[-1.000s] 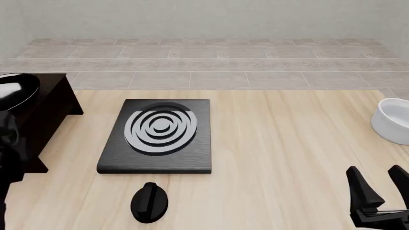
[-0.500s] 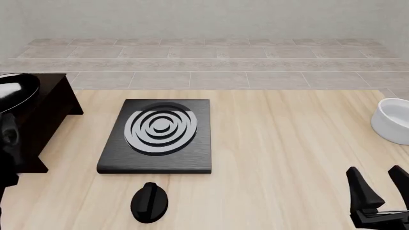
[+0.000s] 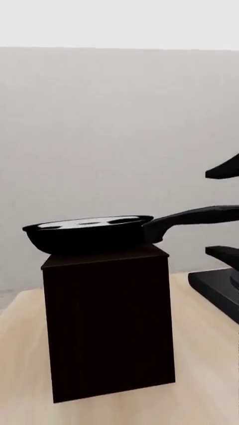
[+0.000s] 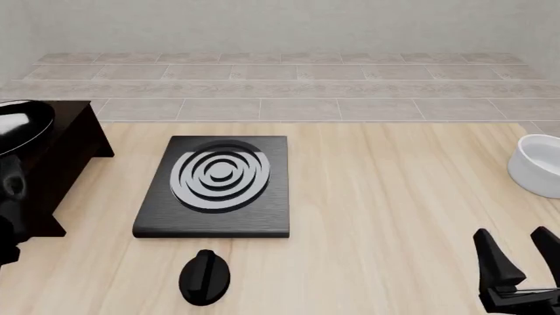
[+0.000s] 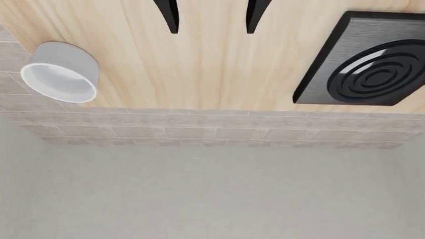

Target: Put the frying pan on top of the cabinet.

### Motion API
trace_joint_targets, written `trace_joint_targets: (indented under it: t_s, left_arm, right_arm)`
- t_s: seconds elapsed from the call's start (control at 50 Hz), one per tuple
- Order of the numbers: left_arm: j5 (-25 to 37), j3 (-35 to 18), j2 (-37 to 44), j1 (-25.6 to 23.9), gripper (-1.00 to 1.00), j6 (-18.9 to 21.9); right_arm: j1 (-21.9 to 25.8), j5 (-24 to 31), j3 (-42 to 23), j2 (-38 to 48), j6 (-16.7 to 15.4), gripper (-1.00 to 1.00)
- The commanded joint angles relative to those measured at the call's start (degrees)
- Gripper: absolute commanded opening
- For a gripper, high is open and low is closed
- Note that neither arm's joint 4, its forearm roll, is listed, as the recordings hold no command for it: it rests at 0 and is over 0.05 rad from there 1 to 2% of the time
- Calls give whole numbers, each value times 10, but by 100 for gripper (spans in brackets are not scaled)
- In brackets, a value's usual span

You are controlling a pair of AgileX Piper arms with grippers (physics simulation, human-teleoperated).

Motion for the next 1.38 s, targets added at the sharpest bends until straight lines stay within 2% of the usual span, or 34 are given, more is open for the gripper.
trace_joint_targets:
  t_s: [0.02,0.36,0.72,1.04,1.38]
  left_arm:
    - [1,11,-13,5,100,-4]
    - [60,20,-95,20,100,-7]
    - [190,22,-250,51,100,-11]
    - [249,22,-322,73,100,-15]
    - [397,-10,-453,65,100,-11]
  right_arm:
    - [1,1,0,-1,-2,100]
    - [3,4,0,-6,-3,100]
    - [5,8,0,-12,-6,100]
    - [6,11,0,-15,-6,100]
    - [5,8,0,-13,-2,100]
